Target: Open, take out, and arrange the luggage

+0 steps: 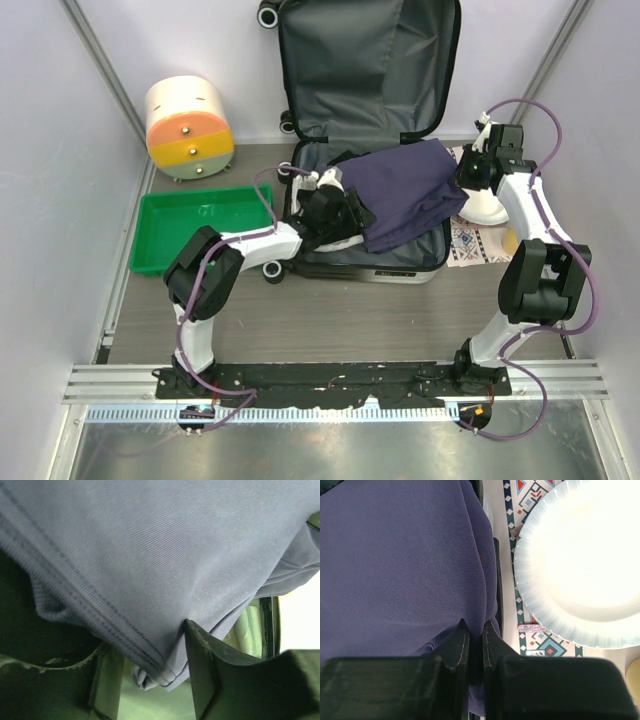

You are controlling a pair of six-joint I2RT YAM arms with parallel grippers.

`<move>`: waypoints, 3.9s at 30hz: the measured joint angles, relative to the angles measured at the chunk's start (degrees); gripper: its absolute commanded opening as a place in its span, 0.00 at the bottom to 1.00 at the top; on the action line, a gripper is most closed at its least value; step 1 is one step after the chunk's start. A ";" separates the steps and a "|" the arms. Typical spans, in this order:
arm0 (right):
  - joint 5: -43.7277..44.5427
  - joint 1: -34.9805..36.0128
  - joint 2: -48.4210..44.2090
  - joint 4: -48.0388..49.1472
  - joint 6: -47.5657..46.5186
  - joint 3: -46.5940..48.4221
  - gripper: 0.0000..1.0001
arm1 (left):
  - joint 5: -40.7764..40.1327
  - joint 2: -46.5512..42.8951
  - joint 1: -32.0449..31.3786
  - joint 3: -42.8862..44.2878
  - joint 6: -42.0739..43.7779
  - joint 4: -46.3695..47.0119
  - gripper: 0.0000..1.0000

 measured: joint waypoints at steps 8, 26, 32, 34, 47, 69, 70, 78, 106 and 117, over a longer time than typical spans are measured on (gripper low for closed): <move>-0.15 0.00 -0.02 0.00 -0.28 0.00 0.01 | 0.55 -0.22 -0.02 6.45 4.55 -2.36 0.08; -9.88 -0.33 -8.70 0.63 0.17 0.37 0.01 | 5.14 -9.53 1.68 16.92 25.42 -23.39 0.00; -14.78 4.28 -12.98 2.99 4.87 0.33 0.01 | 15.10 -17.40 10.80 17.68 28.87 -30.95 0.00; -14.38 8.63 -14.05 4.50 6.21 0.26 0.01 | 18.86 -19.37 15.04 17.66 29.64 -33.90 0.00; -0.79 43.32 -0.61 20.55 15.98 3.37 0.01 | 25.81 -37.13 50.99 12.55 42.93 -57.44 0.00; 13.16 60.76 37.88 38.14 11.82 18.91 0.01 | 16.98 -17.18 67.47 1.60 58.66 -47.32 0.00; 13.51 60.94 38.32 38.47 11.45 18.95 0.01 | 16.50 -16.09 67.49 1.36 59.41 -46.47 0.00; 13.64 61.07 37.40 38.12 13.20 17.81 0.11 | 15.67 -14.27 68.17 0.35 61.29 -45.16 0.09; 0.66 39.28 -7.23 20.63 -2.67 5.22 0.51 | 30.97 -42.91 60.87 16.57 51.60 -56.28 1.00; -3.69 42.91 -6.88 9.51 -19.43 -13.35 0.56 | 26.93 -40.70 45.00 2.80 44.41 -54.10 1.00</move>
